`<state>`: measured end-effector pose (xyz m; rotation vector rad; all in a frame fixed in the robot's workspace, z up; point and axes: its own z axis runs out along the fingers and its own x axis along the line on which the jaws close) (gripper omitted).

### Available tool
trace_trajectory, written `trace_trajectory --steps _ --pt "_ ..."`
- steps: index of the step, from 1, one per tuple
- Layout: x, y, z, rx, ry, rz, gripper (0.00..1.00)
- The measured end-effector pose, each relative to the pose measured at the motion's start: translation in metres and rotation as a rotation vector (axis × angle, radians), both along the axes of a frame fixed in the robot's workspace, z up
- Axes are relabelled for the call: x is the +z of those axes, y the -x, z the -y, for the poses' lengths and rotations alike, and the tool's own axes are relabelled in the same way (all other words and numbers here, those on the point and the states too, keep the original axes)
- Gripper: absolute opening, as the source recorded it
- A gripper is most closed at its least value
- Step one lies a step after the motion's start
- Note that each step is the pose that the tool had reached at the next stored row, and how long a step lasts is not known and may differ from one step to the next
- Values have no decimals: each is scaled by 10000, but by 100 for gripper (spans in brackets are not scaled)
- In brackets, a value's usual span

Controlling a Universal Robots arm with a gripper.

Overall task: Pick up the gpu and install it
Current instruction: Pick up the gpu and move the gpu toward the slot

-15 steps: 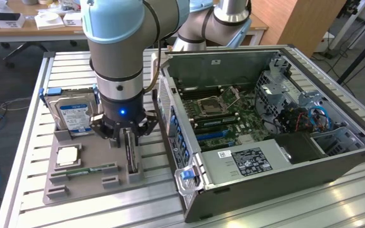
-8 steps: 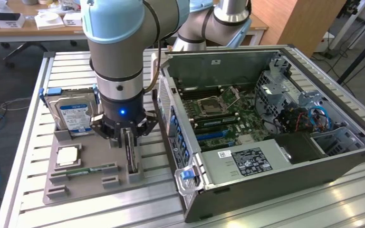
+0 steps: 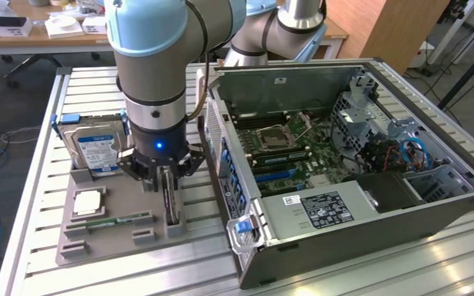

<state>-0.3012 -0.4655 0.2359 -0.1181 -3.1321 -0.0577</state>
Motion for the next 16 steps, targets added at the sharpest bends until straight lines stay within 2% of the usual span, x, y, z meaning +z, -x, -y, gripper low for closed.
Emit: trace_trajectory --steps 6,7,16 --pt "0 0 0 0 0 0 39" --pt "0 0 0 0 0 0 26" --pt "-1 0 0 149 0 0 26"
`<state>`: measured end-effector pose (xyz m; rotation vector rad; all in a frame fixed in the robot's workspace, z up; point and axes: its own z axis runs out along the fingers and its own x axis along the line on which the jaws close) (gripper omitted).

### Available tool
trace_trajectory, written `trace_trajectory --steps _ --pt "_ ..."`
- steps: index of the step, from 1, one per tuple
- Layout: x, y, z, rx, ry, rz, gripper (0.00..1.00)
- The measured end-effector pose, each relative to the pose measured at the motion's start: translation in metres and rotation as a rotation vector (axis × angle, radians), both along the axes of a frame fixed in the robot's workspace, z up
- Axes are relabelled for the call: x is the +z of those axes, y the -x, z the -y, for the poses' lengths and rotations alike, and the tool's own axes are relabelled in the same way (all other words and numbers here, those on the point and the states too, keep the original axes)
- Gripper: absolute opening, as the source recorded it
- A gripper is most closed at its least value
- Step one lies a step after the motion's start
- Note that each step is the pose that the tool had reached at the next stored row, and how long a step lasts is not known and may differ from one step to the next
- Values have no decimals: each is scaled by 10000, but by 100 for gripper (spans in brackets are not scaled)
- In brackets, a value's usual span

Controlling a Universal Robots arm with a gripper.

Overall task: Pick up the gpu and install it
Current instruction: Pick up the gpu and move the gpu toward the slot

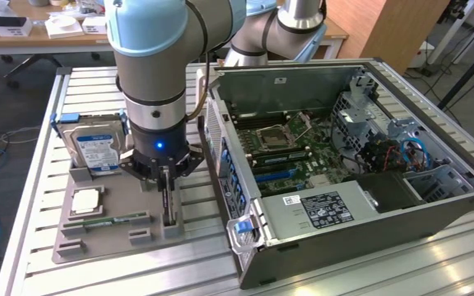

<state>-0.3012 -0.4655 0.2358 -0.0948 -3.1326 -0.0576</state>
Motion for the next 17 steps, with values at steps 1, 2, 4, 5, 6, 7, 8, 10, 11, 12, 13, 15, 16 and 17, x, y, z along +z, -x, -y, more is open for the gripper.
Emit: trace_trajectory --steps 1,2,4,5,6,7,8,10,11,12,13,15,16,17 --pt "0 0 0 0 0 0 26" --pt "0 0 0 1 0 0 26" --pt "0 0 0 1 -1 0 26" --pt "0 0 0 40 0 0 26" --pt "0 0 0 96 0 0 26" --pt "0 0 0 122 0 0 26" --pt "0 0 0 123 0 0 26" --pt "0 0 0 124 0 0 26" --pt "0 0 0 124 0 0 26" --pt "0 0 0 124 -1 0 26" --pt "2 0 -1 124 -4 3 26" --pt "23 0 0 123 -3 2 26" --pt "39 0 0 123 -2 0 26" --pt "55 0 0 123 -3 1 26"
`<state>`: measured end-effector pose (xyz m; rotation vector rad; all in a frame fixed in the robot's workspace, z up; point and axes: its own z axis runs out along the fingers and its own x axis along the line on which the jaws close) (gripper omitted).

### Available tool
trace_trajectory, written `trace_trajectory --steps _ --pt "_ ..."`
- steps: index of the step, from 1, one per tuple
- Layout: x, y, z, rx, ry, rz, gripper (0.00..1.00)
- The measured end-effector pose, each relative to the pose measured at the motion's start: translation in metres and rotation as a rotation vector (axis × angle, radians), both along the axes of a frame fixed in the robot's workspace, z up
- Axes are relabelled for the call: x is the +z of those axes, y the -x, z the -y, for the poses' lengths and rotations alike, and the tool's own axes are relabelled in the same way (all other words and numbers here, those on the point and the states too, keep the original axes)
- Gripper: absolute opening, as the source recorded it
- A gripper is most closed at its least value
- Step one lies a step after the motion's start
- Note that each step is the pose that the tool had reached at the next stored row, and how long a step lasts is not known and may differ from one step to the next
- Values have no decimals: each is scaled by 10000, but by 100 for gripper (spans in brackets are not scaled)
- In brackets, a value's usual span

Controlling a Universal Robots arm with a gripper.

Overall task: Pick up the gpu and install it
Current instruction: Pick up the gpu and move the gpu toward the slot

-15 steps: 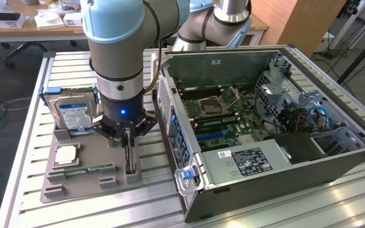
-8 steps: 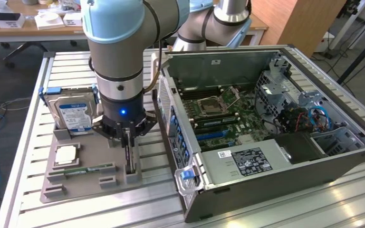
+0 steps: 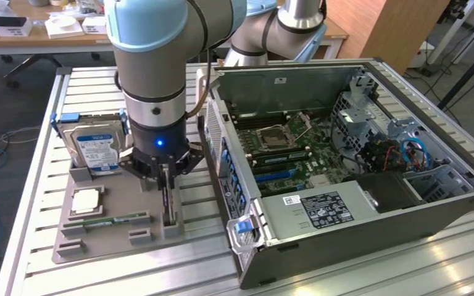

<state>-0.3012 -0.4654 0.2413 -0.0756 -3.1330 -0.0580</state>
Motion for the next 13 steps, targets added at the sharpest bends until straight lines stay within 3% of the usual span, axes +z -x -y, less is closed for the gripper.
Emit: trace_trajectory --steps 8,13 --pt "220 0 0 0 -1 0 26" --pt "418 0 0 1 -1 -1 26"
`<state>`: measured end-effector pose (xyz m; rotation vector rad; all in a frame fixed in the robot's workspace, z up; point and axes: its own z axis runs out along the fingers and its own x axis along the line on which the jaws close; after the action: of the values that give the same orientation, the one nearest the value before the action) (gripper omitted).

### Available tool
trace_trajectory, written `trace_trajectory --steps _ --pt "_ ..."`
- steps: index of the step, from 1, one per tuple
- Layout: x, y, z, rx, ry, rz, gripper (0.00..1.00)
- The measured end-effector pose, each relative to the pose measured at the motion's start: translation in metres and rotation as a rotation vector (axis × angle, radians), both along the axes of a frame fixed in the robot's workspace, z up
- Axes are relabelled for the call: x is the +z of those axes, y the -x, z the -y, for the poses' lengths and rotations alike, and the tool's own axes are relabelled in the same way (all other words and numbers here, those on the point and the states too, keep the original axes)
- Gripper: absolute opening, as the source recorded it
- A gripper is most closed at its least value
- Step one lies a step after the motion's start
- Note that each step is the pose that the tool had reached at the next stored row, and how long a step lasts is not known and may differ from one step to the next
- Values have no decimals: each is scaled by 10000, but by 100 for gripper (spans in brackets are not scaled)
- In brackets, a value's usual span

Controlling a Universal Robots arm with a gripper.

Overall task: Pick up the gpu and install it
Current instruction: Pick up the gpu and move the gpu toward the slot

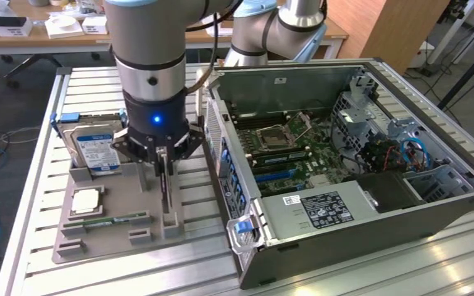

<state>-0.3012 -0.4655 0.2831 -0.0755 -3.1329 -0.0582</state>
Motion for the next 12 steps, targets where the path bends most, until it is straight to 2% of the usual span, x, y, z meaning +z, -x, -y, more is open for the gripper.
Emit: trace_trajectory --steps 12 --pt "543 0 0 0 -7 1 26"
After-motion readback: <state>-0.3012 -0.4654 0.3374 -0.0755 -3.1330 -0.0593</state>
